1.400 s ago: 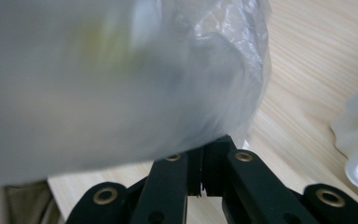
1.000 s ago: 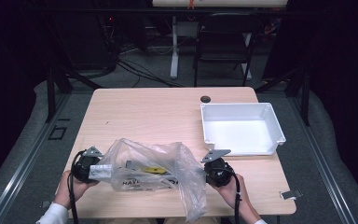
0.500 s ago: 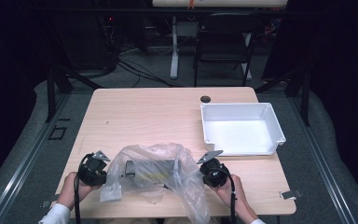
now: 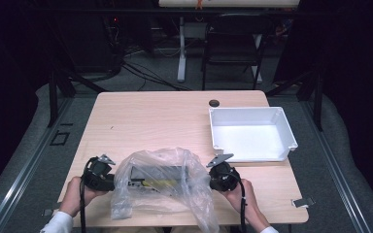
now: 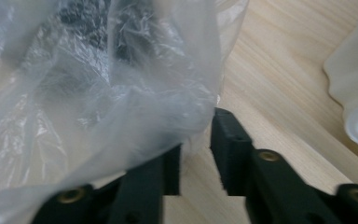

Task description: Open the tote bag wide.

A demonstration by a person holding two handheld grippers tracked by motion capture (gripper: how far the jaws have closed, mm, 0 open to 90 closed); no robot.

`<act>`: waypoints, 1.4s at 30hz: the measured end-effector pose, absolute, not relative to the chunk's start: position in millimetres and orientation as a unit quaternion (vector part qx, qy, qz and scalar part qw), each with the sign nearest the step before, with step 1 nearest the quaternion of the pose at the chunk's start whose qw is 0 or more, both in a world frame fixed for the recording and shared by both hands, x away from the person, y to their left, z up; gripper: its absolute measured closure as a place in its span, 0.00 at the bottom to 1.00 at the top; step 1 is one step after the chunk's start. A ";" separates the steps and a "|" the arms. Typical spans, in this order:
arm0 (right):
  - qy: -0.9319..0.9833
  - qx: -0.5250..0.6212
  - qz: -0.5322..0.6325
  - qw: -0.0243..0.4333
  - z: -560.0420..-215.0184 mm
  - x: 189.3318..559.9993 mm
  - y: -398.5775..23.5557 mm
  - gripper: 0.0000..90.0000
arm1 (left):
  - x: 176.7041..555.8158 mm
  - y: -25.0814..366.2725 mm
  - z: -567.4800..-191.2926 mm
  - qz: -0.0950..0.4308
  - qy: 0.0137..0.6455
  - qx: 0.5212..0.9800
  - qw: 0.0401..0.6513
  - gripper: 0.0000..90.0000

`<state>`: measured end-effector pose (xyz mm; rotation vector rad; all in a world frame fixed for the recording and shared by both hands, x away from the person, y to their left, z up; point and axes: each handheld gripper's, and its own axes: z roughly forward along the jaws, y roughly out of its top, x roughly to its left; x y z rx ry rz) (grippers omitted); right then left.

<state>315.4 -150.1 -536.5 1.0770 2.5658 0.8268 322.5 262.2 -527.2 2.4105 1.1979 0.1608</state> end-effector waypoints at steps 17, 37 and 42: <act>0.840 0.410 0.330 0.132 -505.5 308.5 -183.7 0.55 | 312.2 295.0 -512.0 0.040 0.455 0.852 0.255 0.29; 0.883 0.333 0.313 0.111 -505.6 308.4 -115.9 0.66 | 321.4 265.4 -523.3 0.049 0.414 0.872 0.258 0.82; 0.881 0.351 0.289 0.128 -521.6 331.5 -113.4 1.00 | 327.4 260.2 -535.9 0.047 0.411 0.881 0.231 0.94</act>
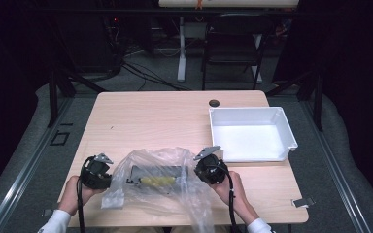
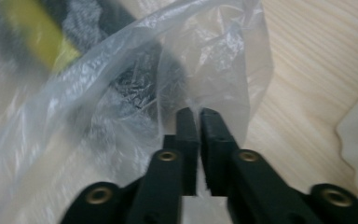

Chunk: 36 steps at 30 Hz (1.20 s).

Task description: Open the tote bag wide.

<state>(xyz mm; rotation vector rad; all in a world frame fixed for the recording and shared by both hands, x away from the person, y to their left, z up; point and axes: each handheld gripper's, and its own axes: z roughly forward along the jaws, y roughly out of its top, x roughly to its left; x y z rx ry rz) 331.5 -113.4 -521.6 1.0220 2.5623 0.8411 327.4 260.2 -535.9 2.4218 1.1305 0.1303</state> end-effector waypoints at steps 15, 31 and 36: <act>0.876 0.385 0.210 0.201 -548.2 360.7 -108.9 1.00 | 338.5 256.7 -547.9 0.071 0.413 0.892 0.169 1.00; 0.861 0.387 0.292 0.155 -508.1 341.2 -134.1 0.50 | 330.1 281.2 -531.3 0.061 0.446 0.873 0.189 0.35; 0.850 0.387 0.321 0.158 -496.4 331.2 -142.7 0.47 | 330.5 286.1 -528.5 0.062 0.455 0.867 0.195 0.30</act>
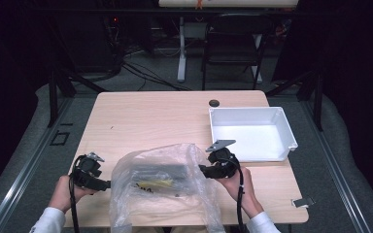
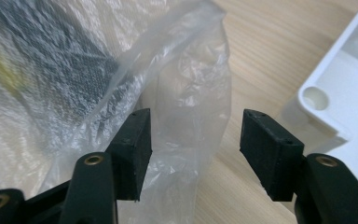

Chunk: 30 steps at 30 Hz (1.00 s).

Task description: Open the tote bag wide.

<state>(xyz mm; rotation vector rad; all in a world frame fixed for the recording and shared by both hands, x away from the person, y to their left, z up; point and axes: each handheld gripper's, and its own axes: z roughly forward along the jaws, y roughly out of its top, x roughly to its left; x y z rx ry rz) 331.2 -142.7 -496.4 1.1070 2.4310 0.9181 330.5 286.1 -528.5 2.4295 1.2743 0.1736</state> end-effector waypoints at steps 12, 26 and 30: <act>0.909 0.292 0.289 0.075 -496.5 307.4 -114.5 0.47 | 328.5 295.3 -525.4 0.068 0.471 0.857 0.197 0.26; 0.885 0.338 0.293 0.127 -523.1 338.2 -109.0 0.98 | 329.9 302.8 -521.1 0.063 0.475 0.855 0.198 0.23; 0.877 0.344 0.306 0.138 -521.9 341.1 -106.5 0.99 | 327.4 310.8 -513.6 0.062 0.485 0.846 0.211 0.20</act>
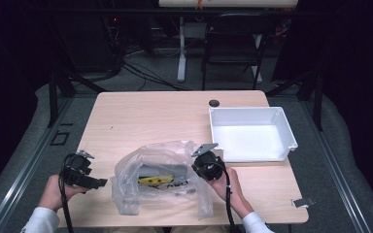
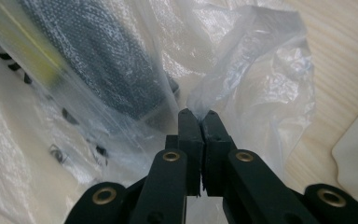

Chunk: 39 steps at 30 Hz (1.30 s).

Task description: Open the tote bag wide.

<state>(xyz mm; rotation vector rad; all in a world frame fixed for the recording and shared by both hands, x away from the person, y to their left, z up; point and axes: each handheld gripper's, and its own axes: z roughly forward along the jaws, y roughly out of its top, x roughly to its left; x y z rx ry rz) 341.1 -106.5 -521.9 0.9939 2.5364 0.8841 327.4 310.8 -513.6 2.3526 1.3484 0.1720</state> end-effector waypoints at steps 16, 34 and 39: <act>0.879 0.326 0.313 0.152 -519.9 340.2 -100.2 0.99 | 318.7 255.3 -451.2 0.091 0.408 0.857 0.302 0.18; 0.880 0.326 0.284 0.198 -535.4 354.4 -95.5 0.99 | 347.4 230.1 -510.4 0.130 0.416 0.874 0.217 0.96; 0.883 0.323 0.266 0.214 -545.4 360.4 -90.2 0.99 | 354.2 228.9 -519.0 0.138 0.418 0.876 0.199 0.97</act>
